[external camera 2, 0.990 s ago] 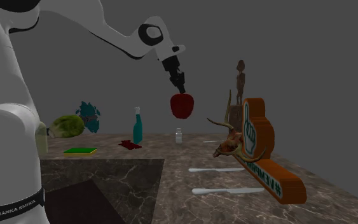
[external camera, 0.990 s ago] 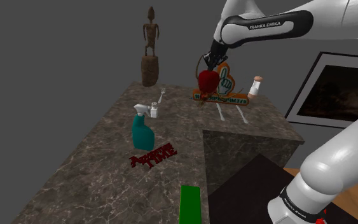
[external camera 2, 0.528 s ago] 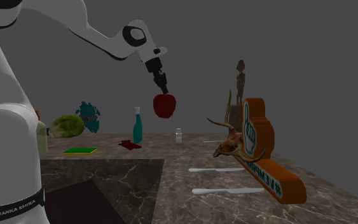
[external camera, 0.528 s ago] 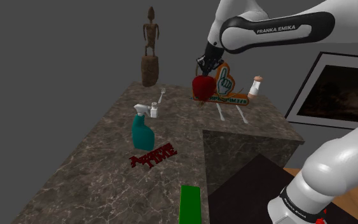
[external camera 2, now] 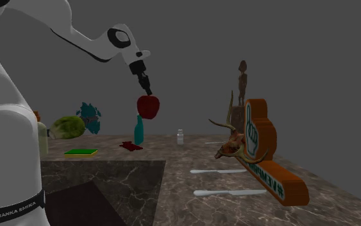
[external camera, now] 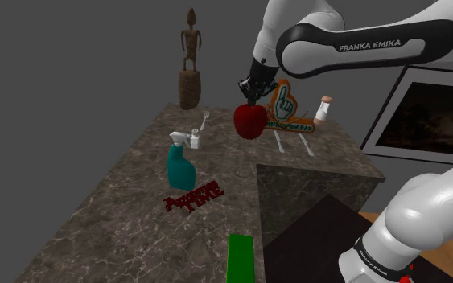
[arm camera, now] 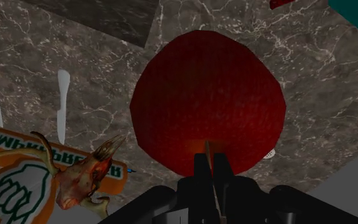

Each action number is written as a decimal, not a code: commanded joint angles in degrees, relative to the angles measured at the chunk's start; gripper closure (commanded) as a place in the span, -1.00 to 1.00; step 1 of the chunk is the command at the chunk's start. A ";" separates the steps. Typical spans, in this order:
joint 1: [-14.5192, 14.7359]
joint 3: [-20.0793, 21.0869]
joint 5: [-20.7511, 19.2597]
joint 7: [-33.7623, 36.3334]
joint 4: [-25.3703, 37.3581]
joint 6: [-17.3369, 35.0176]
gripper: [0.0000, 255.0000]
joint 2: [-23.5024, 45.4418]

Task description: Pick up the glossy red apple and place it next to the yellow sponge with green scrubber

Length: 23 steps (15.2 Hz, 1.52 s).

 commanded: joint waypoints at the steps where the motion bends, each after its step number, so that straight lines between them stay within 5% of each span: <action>1: 1.12 2.22 0.42 2.92 -0.38 -1.53 1.00 -1.36; 14: 5.53 17.03 1.40 20.47 5.06 -9.66 1.00 -0.39; 23: 6.02 30.60 -2.60 35.16 15.59 -16.63 1.00 8.21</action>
